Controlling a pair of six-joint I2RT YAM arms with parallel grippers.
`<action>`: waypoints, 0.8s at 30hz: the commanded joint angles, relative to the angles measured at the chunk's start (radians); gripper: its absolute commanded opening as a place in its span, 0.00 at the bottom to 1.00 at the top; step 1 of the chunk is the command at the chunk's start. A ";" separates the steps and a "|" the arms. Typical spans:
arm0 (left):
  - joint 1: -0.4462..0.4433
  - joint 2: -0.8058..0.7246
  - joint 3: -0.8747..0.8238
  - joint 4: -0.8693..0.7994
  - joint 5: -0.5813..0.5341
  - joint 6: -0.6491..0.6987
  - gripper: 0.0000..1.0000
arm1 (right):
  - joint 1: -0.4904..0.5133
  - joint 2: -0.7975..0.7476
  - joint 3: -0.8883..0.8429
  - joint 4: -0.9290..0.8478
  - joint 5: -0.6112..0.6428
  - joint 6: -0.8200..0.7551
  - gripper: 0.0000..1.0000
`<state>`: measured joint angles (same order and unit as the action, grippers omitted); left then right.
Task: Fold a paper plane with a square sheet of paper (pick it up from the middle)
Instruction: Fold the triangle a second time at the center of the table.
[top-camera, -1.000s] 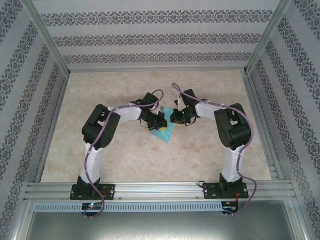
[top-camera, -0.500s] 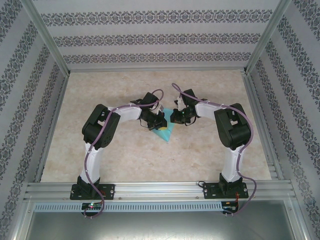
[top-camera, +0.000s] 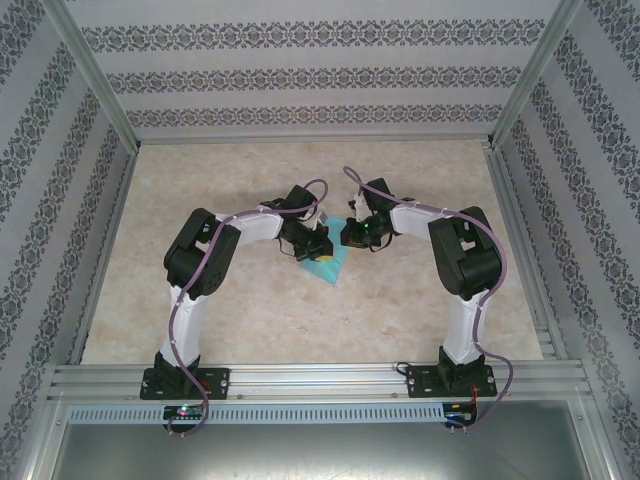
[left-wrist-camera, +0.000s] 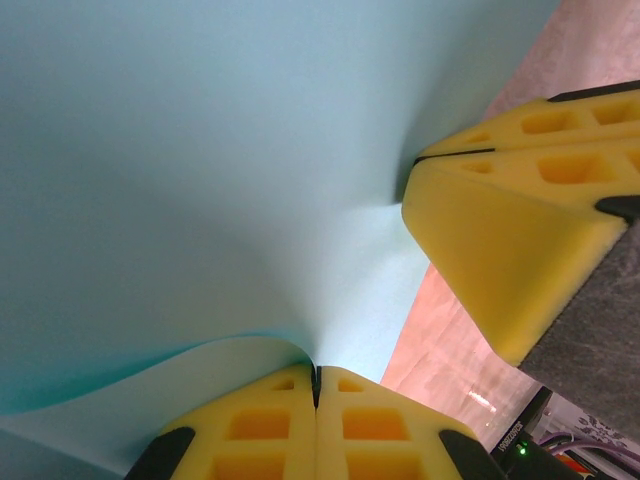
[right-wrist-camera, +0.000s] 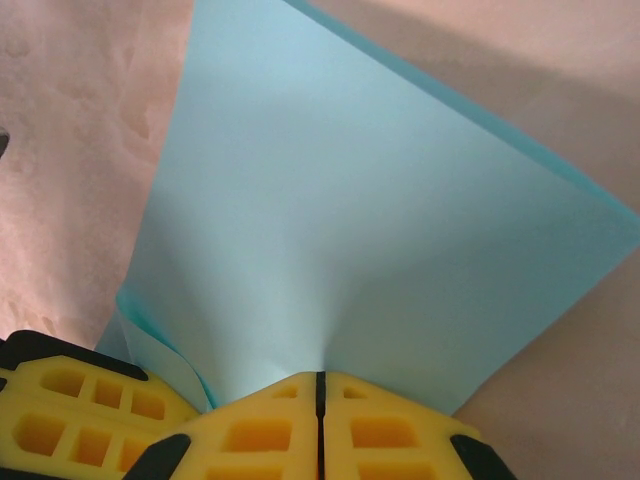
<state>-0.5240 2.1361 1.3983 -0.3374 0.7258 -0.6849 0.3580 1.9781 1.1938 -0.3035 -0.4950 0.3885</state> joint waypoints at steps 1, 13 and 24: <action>-0.011 0.020 0.016 -0.039 -0.005 0.022 0.05 | 0.012 0.016 0.005 -0.026 -0.005 -0.020 0.07; -0.017 0.023 0.029 -0.047 0.030 0.046 0.05 | 0.012 0.025 0.007 -0.025 -0.006 -0.022 0.07; -0.021 0.032 0.047 -0.069 0.033 0.069 0.06 | 0.012 0.025 0.010 -0.032 -0.006 -0.023 0.07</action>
<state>-0.5251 2.1490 1.4208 -0.3607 0.7490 -0.6498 0.3580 1.9781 1.1942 -0.3038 -0.4950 0.3878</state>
